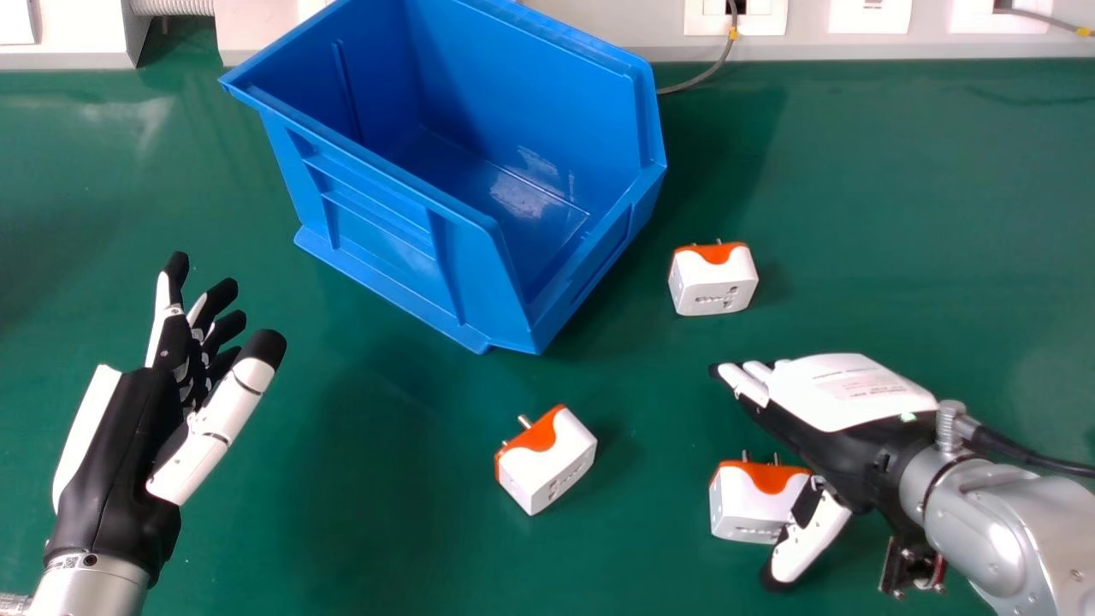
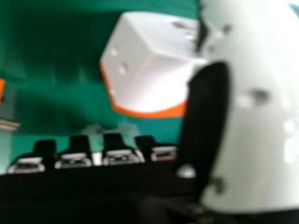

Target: Pick all objects and put in blue box

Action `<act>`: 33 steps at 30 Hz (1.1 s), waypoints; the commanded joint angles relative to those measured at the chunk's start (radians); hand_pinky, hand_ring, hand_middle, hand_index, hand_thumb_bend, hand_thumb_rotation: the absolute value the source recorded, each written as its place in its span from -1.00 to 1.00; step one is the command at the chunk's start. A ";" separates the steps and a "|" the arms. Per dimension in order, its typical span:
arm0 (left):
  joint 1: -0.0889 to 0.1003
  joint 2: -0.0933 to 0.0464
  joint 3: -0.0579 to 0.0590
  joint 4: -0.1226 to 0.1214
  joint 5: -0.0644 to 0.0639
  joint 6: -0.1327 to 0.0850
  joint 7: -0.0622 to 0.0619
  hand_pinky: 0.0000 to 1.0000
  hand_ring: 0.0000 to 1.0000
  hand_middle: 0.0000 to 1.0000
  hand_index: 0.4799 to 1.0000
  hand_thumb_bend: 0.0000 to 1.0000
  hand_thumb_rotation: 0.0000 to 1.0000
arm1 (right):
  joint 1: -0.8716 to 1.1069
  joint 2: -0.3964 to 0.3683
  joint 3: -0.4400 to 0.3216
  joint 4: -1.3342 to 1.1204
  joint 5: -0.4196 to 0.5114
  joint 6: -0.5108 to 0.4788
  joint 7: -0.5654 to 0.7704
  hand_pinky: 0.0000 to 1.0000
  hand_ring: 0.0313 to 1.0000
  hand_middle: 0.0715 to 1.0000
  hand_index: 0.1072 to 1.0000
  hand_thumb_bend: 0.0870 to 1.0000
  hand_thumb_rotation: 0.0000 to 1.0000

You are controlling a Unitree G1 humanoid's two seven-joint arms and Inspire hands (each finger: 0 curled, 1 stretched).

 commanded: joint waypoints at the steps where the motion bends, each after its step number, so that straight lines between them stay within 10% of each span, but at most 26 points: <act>1: -0.008 0.012 0.003 -0.017 -0.009 -0.010 -0.004 0.86 0.90 0.94 0.82 0.22 0.39 | -0.036 -0.013 0.001 -0.002 -0.003 -0.008 0.000 1.00 1.00 1.00 1.00 0.45 -0.62; 33: 0.001 0.015 0.007 -0.036 0.001 -0.006 0.006 0.87 0.91 0.95 0.83 0.29 0.45 | 0.030 -0.014 0.031 -0.082 -0.016 0.015 0.009 0.97 1.00 1.00 0.93 0.35 -0.61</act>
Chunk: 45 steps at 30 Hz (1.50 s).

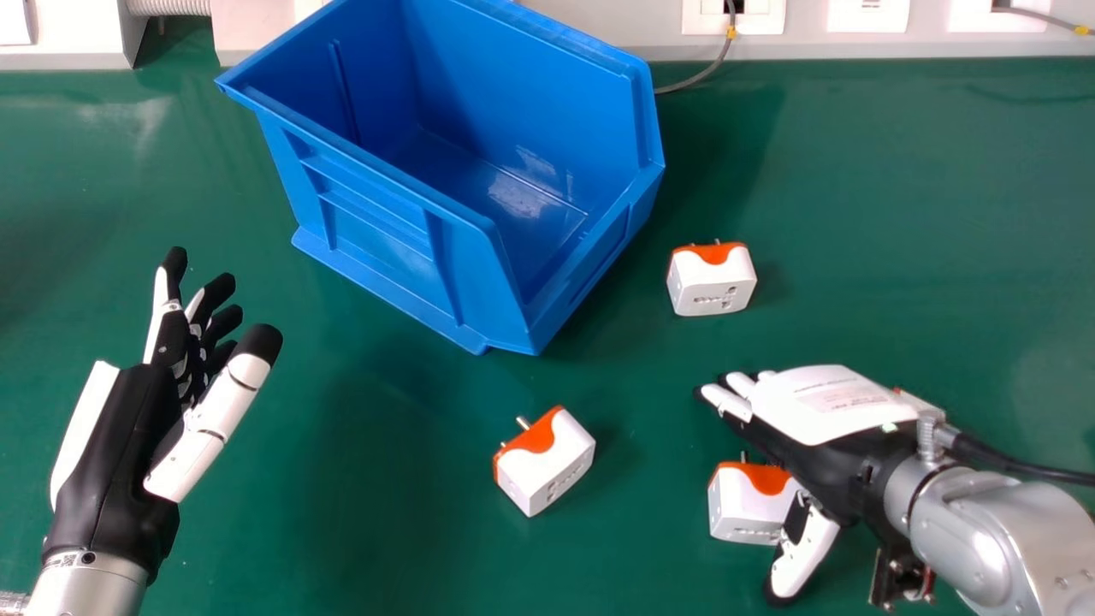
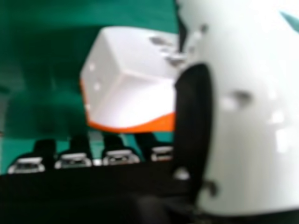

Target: Pick all objects and put in blue box

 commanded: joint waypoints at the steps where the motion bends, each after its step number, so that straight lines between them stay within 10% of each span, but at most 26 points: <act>1: 0.000 0.014 0.006 -0.026 0.002 -0.006 0.004 0.87 0.91 0.95 0.83 0.29 0.45 | 0.021 -0.010 -0.005 -0.045 -0.012 0.004 0.000 0.97 1.00 1.00 0.93 0.35 -0.61; 45: -0.028 0.028 0.002 0.005 0.003 -0.028 0.002 0.95 0.95 0.98 0.89 0.20 0.52 | -0.021 0.013 0.041 0.064 -0.064 0.069 -0.008 0.77 0.91 0.92 0.81 0.19 -0.68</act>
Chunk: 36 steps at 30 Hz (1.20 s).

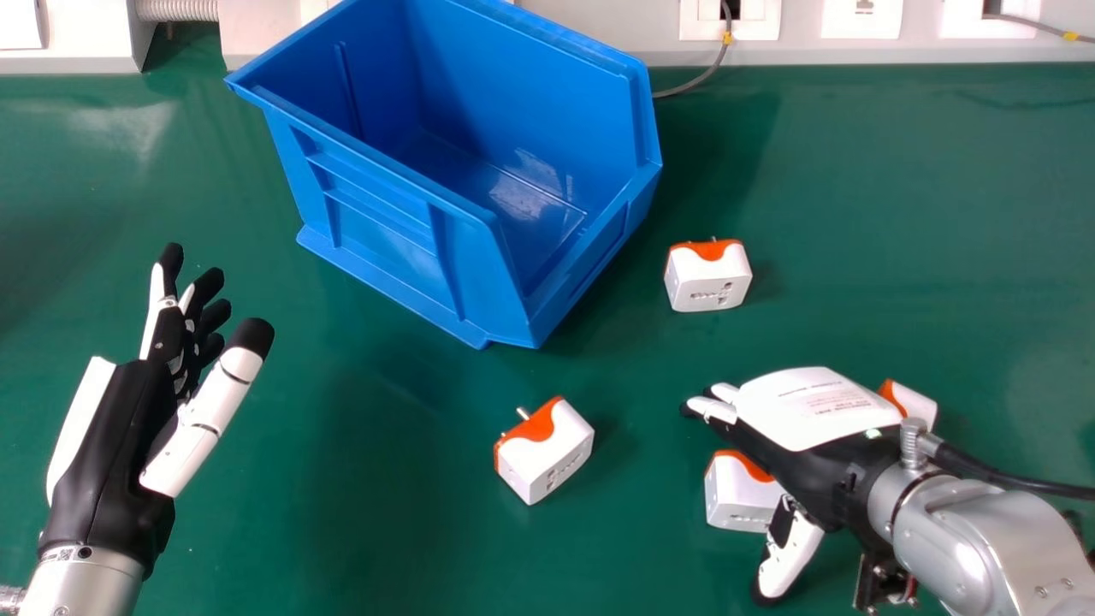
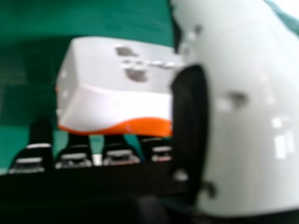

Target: Pick all objects and put in blue box

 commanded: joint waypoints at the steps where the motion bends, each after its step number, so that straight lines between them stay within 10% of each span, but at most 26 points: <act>1: -0.008 0.013 0.001 -0.020 0.002 -0.018 0.000 0.95 0.95 0.98 0.89 0.19 0.53 | -0.012 -0.005 0.001 0.051 -0.035 0.046 0.024 0.77 0.90 0.92 0.81 0.17 -0.68; 36: -0.030 0.017 -0.001 0.004 0.015 -0.031 -0.005 0.99 0.97 1.00 0.94 0.16 0.57 | -0.031 0.002 0.043 0.098 -0.156 0.142 0.002 0.50 0.76 0.72 0.61 0.08 -0.98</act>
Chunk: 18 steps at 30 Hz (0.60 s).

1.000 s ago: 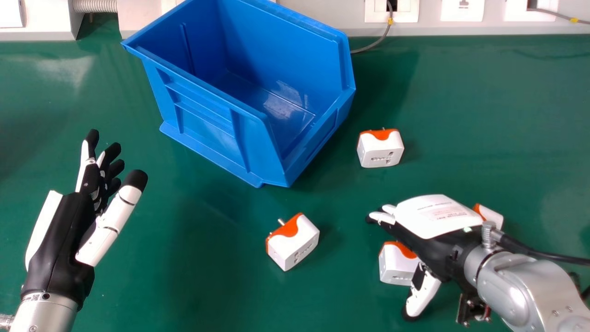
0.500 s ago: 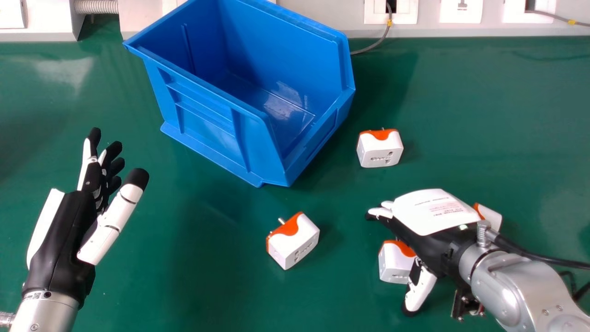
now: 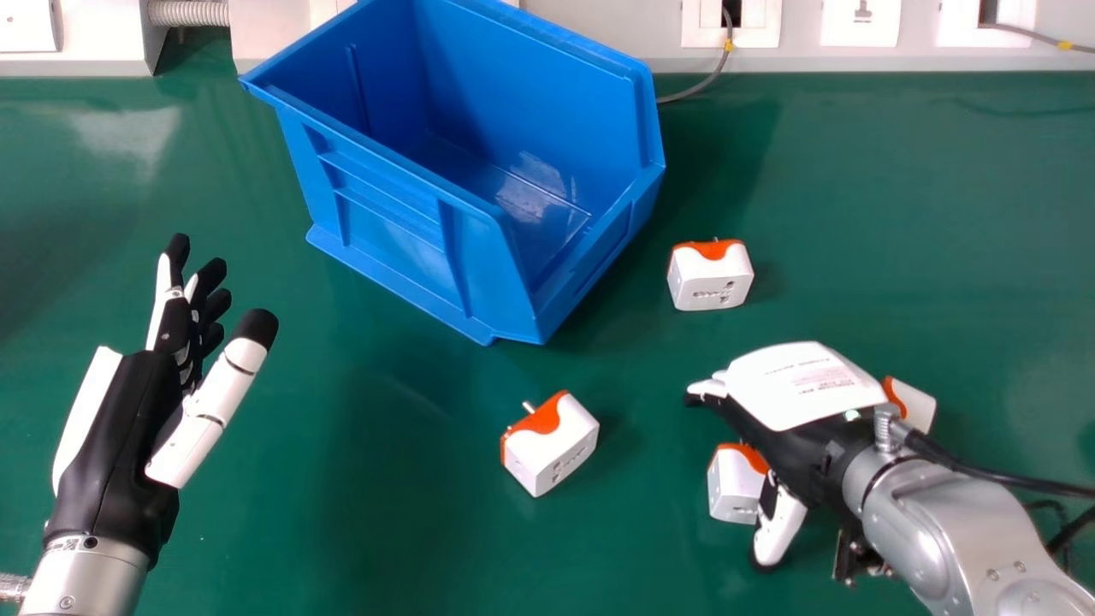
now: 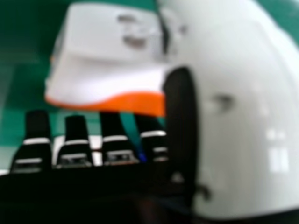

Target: Pick all objects and put in blue box

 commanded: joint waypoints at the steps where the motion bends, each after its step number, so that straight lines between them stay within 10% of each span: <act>1: -0.013 0.013 0.001 -0.004 -0.002 -0.027 -0.003 0.99 0.97 1.00 0.94 0.16 0.58 | 0.038 -0.037 -0.018 0.032 -0.038 0.069 0.060 0.49 0.75 0.72 0.61 0.08 -0.99; 18: -0.011 0.029 0.003 -0.007 0.007 -0.030 0.003 1.00 0.99 1.00 0.97 0.15 0.62 | 0.114 0.039 -0.029 -0.063 -0.081 0.243 0.100 0.51 0.76 0.75 0.66 0.00 -1.00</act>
